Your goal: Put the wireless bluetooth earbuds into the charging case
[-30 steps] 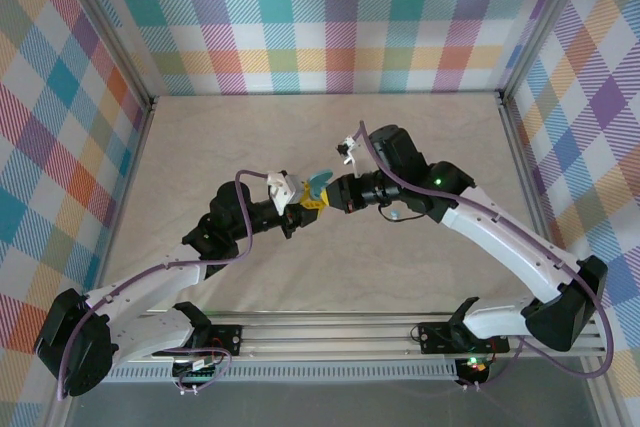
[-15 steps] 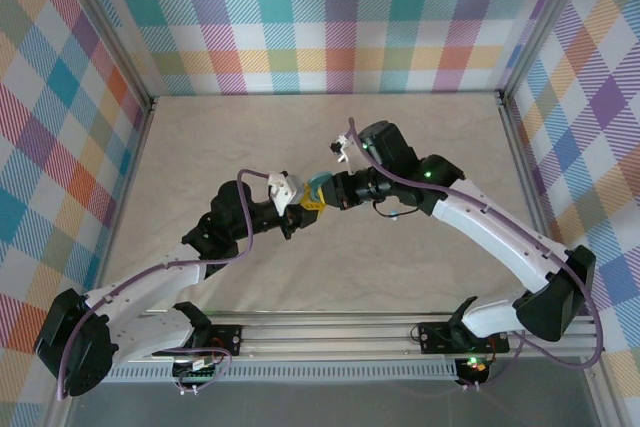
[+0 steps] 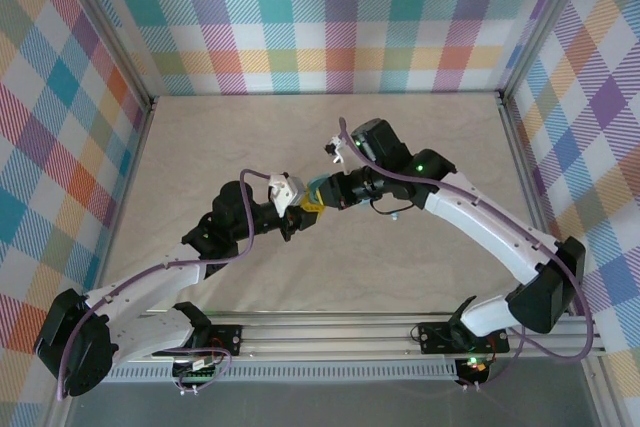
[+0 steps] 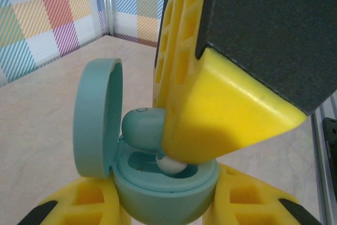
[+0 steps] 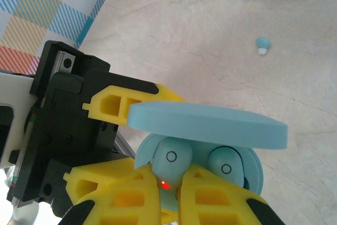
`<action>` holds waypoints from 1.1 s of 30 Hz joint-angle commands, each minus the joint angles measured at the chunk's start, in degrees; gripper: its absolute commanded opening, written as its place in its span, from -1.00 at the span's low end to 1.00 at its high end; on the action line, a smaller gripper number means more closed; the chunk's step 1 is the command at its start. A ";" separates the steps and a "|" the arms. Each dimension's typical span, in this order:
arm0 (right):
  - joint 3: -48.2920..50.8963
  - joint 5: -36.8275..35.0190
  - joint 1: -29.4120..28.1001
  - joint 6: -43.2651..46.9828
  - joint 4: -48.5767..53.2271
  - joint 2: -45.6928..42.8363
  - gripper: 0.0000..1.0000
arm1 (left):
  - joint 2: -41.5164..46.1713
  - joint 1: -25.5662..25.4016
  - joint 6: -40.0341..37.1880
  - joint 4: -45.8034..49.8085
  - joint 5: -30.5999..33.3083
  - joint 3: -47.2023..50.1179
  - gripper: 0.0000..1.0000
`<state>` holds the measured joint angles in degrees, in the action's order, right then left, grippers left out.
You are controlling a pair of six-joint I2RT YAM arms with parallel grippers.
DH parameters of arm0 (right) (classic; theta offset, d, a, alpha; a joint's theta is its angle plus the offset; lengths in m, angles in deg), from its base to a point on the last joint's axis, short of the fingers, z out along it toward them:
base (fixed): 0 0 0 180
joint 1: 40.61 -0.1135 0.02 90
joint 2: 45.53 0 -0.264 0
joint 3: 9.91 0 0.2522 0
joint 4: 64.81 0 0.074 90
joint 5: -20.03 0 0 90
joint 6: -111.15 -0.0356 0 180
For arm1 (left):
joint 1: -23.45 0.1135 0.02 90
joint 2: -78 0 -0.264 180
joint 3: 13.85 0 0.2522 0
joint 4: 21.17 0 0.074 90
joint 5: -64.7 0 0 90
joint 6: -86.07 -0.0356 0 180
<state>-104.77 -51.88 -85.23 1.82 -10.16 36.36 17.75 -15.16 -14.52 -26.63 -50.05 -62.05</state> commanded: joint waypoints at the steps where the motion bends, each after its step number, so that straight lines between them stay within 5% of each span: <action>1: -2.08 -0.18 -0.77 3.33 4.84 2.02 -0.74 | 1.81 -1.20 -0.79 -4.51 -1.89 -1.69 -1.00; 19: -4.93 -0.73 -4.05 4.20 7.26 4.02 -0.70 | 2.07 -1.24 -0.81 -3.96 -2.14 -1.68 -1.00; 33: -3.41 -2.15 -4.86 4.59 8.69 3.12 -0.49 | 0.80 -1.29 -0.81 -4.60 -2.04 -2.52 -1.00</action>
<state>-108.88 -55.60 -88.40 5.80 -4.37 39.03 18.06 -15.27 -14.73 -24.01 -51.19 -62.05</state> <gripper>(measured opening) 0.251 0.286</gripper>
